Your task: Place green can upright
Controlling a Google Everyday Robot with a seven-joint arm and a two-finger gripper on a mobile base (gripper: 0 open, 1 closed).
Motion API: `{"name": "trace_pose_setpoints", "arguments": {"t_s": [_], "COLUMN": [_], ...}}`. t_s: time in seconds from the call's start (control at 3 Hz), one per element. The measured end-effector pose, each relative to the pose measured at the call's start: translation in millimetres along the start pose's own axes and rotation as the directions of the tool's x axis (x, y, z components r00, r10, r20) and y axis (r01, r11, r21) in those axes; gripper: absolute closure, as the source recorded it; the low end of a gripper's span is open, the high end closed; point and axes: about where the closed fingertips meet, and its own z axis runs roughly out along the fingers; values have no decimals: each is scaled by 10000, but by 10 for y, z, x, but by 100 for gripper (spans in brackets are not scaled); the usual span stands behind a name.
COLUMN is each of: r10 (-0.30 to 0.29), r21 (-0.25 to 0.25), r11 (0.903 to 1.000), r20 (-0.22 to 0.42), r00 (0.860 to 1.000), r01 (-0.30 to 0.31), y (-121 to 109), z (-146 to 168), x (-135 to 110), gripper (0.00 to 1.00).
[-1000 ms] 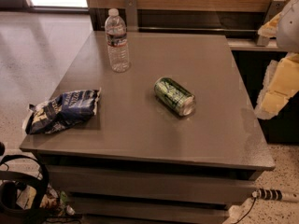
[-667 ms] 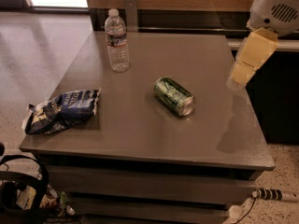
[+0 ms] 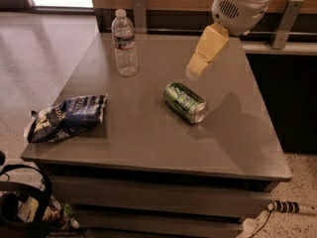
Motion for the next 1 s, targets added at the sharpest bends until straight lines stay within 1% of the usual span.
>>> {"name": "trace_pose_setpoints", "arguments": {"t_s": [0.33, 0.67, 1.0], "r10": [1778, 2134, 1898], "r21": [93, 103, -102], "r11": [9840, 9769, 9817], "r20": [-198, -119, -319], "r00": [9839, 9769, 9813], "r01": [-1777, -2132, -1902], "y": [163, 154, 201], "z": [256, 249, 381], "x": [-110, -128, -184], "gripper": [0, 0, 0]}}
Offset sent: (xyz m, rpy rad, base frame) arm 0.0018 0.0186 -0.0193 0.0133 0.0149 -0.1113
